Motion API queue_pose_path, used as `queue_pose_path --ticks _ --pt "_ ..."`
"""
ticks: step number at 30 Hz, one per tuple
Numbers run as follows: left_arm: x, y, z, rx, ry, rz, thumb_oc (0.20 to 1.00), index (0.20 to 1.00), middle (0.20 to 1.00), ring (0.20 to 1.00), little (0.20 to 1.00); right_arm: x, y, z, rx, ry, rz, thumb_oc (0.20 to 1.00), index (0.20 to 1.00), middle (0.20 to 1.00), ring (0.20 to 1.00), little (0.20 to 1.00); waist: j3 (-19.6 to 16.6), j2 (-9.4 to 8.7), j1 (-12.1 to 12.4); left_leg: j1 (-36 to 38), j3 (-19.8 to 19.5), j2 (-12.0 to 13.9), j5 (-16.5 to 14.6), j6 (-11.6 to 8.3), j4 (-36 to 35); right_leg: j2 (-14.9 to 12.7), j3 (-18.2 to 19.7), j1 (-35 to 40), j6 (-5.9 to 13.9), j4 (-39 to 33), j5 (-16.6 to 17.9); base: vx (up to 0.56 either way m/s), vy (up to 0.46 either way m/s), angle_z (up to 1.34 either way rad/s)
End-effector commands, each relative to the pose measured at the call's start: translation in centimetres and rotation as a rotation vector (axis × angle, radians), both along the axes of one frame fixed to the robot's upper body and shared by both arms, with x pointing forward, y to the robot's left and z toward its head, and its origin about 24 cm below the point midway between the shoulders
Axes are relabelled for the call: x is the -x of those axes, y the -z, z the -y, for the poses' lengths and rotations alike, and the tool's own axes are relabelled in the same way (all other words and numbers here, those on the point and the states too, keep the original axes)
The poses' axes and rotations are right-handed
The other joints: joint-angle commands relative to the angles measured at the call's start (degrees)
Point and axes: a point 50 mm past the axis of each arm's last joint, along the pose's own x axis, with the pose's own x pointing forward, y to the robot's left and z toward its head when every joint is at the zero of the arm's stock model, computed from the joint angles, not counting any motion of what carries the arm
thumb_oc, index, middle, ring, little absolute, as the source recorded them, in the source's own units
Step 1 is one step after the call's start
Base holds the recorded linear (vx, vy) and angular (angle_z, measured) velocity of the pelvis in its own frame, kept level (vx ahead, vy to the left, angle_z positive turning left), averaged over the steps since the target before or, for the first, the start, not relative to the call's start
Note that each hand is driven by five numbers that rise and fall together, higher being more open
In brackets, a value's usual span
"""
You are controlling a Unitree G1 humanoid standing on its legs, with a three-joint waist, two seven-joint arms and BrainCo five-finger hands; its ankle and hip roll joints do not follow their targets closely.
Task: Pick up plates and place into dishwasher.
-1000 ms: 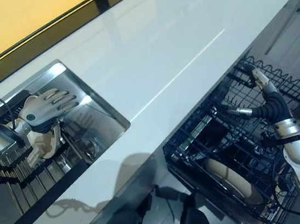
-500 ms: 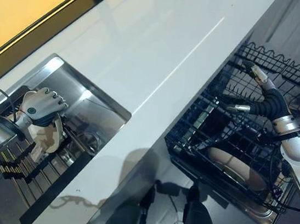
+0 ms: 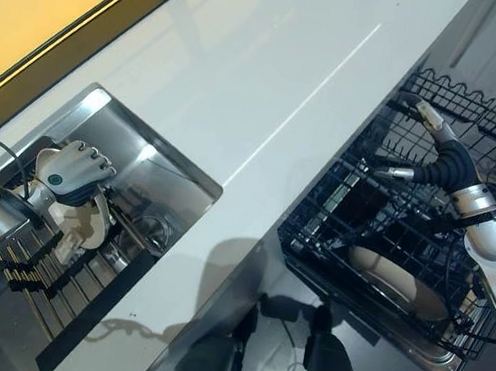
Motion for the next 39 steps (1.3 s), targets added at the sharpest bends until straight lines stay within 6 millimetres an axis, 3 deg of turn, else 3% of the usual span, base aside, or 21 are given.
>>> queue_pose_path --ticks 1,12,21,29,39 --pt "0.1 -2.8 -3.8 0.056 -0.228 0.269 0.2 0.2 0.2 0.2 0.2 0.5 -2.5 -1.1 -0.015 -0.058 0.133 1.0 1.0 1.0 1.0 1.0 -1.19 -4.47 0.64 -2.85 -0.53 -1.81 -1.77 1.54 2.68 -5.02 -1.92 8.96 4.62 -8.41 1.22 0.02 -0.036 0.04" --pt "3.4 -4.2 -5.8 0.115 -0.279 0.648 0.2 0.2 0.2 0.2 0.2 1.7 -0.5 -0.3 -0.07 -0.033 0.085 1.0 1.0 1.0 1.0 1.0 -5.05 -5.68 2.7 -0.26 -2.11 -1.09 -1.97 1.53 1.36 -4.67 -3.64 11.51 4.45 -8.51 -0.09 0.04 -0.038 0.05" --pt "4.6 -3.7 -5.4 0.26 -0.278 0.848 0.2 0.2 0.2 0.2 0.2 2.5 0.7 -0.2 -0.107 -0.026 0.059 1.0 1.0 1.0 1.0 1.0 -6.65 -7.57 3.52 1.12 -2.86 -0.42 -2.18 1.47 0.26 -3.9 -3.91 12.61 4.48 -8.5 -0.66 0.04 -0.044 0.04" --pt "5.4 -3.8 -4.9 0.359 -0.255 0.971 0.2 0.2 0.2 0.2 0.2 3.5 1.8 -0.3 -0.171 -0.018 0.055 1.0 1.0 1.0 1.0 1.0 -7.19 -10.72 4.04 1.56 -3.1 0.28 -2.42 1.36 -0.45 -2.53 -3.78 13.34 4.38 -9.18 -0.55 0.04 -0.091 -0.02" --pt "5.7 -5.2 -3.4 0.491 -0.139 1.099 0.2 0.2 0.2 0.2 0.2 4.5 1.0 0.5 -0.313 0.123 0.271 1.0 1.0 1.0 1.0 1.0 -8.14 -13.18 4.89 1.82 -4.02 0.9 -2.71 1.4 -1.31 -1.25 -3.97 14.95 4.15 -11.09 -0.08 0.0 -0.099 -0.03"
